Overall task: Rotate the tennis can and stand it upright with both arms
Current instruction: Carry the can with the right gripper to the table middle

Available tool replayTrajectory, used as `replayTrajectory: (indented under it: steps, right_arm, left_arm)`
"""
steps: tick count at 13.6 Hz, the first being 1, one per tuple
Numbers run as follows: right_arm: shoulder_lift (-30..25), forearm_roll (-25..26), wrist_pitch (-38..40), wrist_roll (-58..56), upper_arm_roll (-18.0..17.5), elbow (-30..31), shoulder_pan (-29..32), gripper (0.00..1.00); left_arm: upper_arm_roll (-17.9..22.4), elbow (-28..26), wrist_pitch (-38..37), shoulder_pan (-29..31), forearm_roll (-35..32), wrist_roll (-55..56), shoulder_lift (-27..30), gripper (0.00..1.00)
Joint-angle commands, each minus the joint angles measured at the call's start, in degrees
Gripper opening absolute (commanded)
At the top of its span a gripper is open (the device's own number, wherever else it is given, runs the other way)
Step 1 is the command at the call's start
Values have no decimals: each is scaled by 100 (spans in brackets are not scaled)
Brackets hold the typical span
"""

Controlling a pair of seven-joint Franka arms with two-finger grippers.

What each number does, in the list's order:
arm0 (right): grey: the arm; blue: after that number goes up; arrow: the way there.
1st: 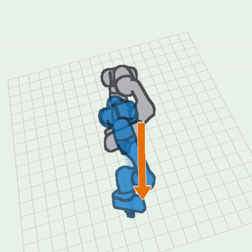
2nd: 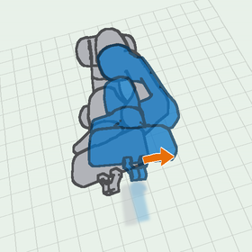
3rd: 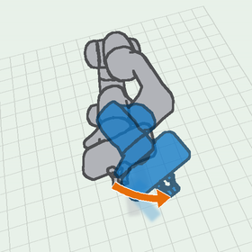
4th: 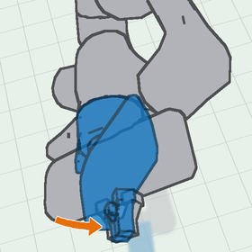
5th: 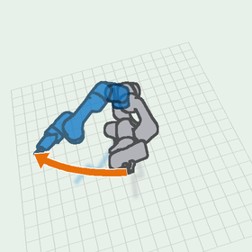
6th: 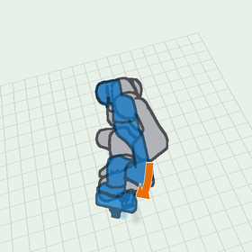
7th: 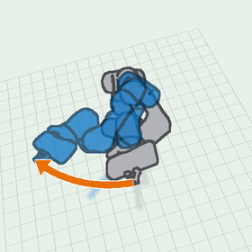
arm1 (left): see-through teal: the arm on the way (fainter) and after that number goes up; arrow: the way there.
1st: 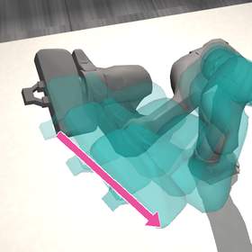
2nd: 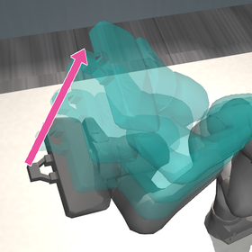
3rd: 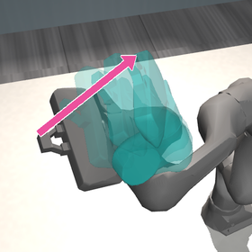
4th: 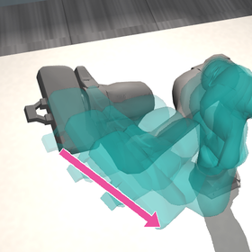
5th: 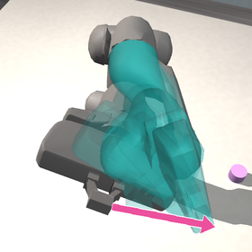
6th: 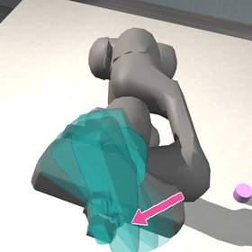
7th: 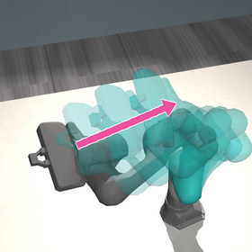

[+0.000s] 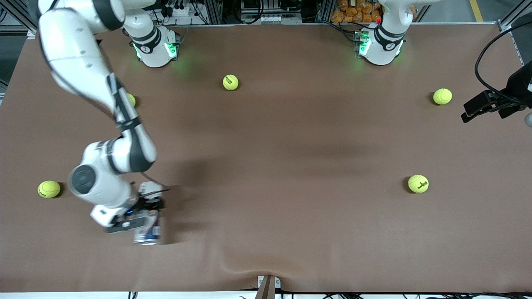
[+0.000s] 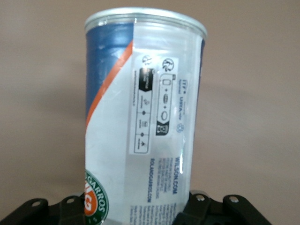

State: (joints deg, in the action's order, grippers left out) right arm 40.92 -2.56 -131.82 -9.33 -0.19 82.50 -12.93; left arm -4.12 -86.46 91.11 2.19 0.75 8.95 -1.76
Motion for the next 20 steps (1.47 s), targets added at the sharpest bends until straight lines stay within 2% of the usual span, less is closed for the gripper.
replayTrajectory:
  steps: [1, 3, 8, 11, 12, 13, 14, 17, 20]
  right_arm:
    - [-444, 246, 104, -961, 107, 152, -997, 56]
    - [-445, 659, 95, -1752, 98, 161, -1561, 56]
    - [-200, 687, -10, -3187, 98, 179, -2862, 60]
    - [204, 705, -570, -3407, 98, 205, -3197, 60]
    - [362, 705, -886, -3443, 98, 205, -3242, 64]
    - [477, 722, -1011, -3443, 98, 205, -3268, 73]
    - [530, 748, -1021, -3417, 98, 214, -3294, 100]
    - [347, 766, -829, -3320, 150, 144, -3837, 100]
    - [92, 766, -731, -3355, 194, 64, -3893, 100]
  left_arm:
    - [-18, -55, -49, 45, 92, 10, 105, 100]
    - [-18, -55, -58, 45, 92, 10, 105, 100]
    - [-9, -64, -58, 54, 127, 19, 88, 100]
    - [-18, -55, -50, 141, 145, 10, 79, 100]
    - [-18, -55, -49, 141, 145, 10, 79, 100]
    - [-18, -55, -49, 141, 145, 10, 70, 100]
    - [-18, -47, -41, 133, 145, 10, 35, 100]
    - [-44, -38, -23, 115, 145, 10, 18, 100]
    - [-18, -38, -23, 168, 153, 10, 18, 100]
